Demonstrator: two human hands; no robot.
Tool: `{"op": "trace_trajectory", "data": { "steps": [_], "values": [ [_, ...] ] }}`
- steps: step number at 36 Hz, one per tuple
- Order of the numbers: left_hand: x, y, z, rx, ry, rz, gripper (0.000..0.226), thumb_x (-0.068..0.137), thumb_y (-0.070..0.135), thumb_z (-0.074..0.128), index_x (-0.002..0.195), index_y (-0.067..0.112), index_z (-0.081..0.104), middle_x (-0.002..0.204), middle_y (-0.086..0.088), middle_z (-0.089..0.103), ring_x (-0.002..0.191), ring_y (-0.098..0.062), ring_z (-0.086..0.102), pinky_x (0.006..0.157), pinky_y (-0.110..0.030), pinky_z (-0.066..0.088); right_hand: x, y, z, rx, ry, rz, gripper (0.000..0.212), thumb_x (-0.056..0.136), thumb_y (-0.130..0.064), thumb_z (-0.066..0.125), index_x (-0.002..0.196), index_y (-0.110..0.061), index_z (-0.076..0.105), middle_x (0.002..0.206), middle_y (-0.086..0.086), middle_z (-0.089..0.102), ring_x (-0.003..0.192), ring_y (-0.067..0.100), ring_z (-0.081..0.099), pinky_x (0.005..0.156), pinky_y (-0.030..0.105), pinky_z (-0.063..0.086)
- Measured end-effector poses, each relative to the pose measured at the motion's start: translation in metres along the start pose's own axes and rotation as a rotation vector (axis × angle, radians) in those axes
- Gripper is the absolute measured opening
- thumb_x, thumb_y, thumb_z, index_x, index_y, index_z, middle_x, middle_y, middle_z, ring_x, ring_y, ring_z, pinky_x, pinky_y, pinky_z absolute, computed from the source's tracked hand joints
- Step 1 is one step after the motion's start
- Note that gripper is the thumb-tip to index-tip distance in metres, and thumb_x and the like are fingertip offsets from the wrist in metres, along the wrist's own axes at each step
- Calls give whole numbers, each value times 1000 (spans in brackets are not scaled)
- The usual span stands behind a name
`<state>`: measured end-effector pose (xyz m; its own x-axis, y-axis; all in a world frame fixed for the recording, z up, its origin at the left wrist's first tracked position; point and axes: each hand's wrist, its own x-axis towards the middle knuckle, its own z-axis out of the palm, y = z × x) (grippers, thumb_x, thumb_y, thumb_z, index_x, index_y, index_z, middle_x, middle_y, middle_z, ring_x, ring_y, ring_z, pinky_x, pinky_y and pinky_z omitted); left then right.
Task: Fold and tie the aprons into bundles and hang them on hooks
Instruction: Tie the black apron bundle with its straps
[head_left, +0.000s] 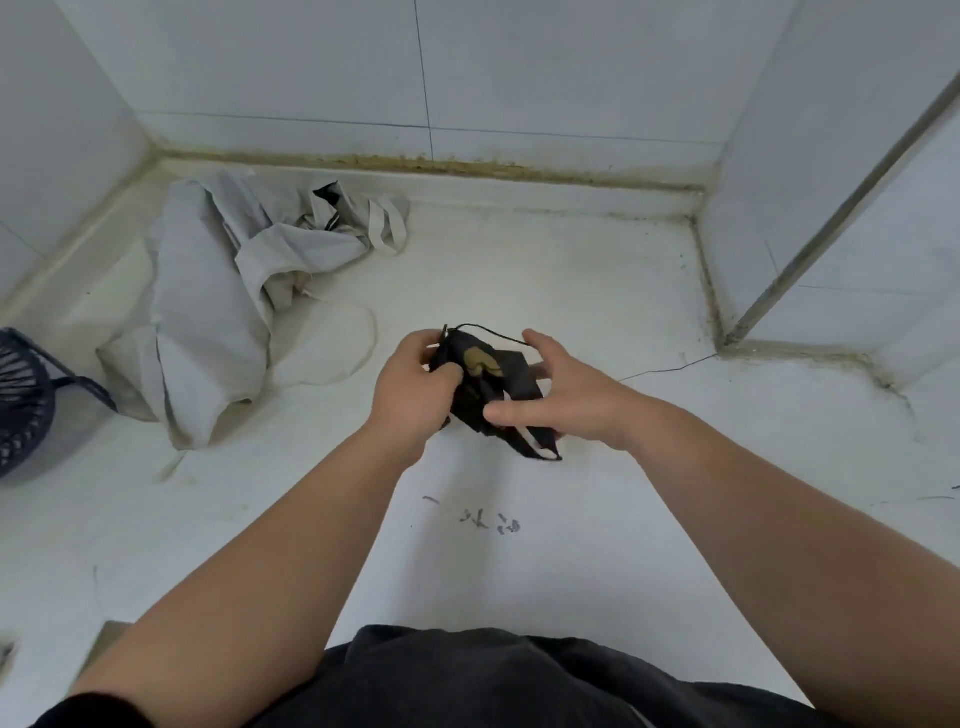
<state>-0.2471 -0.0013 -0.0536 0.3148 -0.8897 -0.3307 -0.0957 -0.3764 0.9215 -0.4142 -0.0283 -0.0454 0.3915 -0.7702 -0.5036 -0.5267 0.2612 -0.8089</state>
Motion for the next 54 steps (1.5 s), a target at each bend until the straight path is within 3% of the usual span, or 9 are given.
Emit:
{"op": "trace_trajectory", "data": {
  "steps": [3,7,11,18,24,29,36,41,54],
  "values": [
    [3,3,-1,-220,98,-58,42,89,0,48,127,18,48,115,-5,62,83,-25,60,67,-35,46,-12,2,-1,-109,-7,47,108,73,-29,80,150,-33,5,124,-5,52,97,17,60,65,21,47],
    [-3,6,-5,-467,123,-160,50,91,-6,45,136,16,41,111,-9,61,96,-25,60,87,-36,49,-24,6,-4,-261,237,15,1,84,-12,59,84,-13,60,69,0,52,58,13,46,52,22,34],
    [-6,2,-14,-617,67,-245,53,92,-8,43,142,8,34,127,-15,55,105,-27,63,89,-36,54,-39,-10,-11,123,484,-39,23,92,-20,55,75,-5,55,64,4,49,61,17,45,60,27,48],
    [-47,4,-22,453,-103,-9,109,82,27,72,152,24,-11,160,-3,-13,147,-26,5,113,-36,24,-73,-43,12,74,428,-160,14,91,-15,55,77,-16,58,63,0,50,59,13,46,51,22,46],
    [-71,34,-19,661,-418,507,39,89,26,62,127,29,54,115,5,64,103,-15,59,87,-31,45,-109,-50,31,11,448,-204,10,88,-18,60,80,-23,64,66,-5,53,58,14,47,55,25,46],
    [-88,64,-7,142,-302,308,23,96,14,47,81,20,64,69,5,58,72,-9,64,65,-22,41,-139,-30,18,79,734,-129,9,90,-22,60,92,-16,65,71,-4,52,62,13,49,58,17,43],
    [-108,87,11,-92,-318,266,21,95,12,48,81,14,63,54,4,43,48,-12,45,70,-34,52,-171,-9,-18,658,775,-75,24,88,-17,52,64,-16,47,61,-3,53,76,21,45,70,28,40],
    [-127,112,38,-145,-404,268,14,92,12,57,78,14,60,52,6,37,45,-10,33,59,-26,48,-213,-13,-54,1042,761,-238,36,94,-23,50,61,-14,39,50,2,31,44,19,35,51,25,40],
    [-204,202,186,-311,-499,476,21,100,21,49,81,12,50,57,5,45,46,-11,43,59,-29,45,-330,-14,-208,662,702,-239,31,90,-30,48,64,-20,38,49,-3,33,41,13,26,37,17,14]
  ]
}}
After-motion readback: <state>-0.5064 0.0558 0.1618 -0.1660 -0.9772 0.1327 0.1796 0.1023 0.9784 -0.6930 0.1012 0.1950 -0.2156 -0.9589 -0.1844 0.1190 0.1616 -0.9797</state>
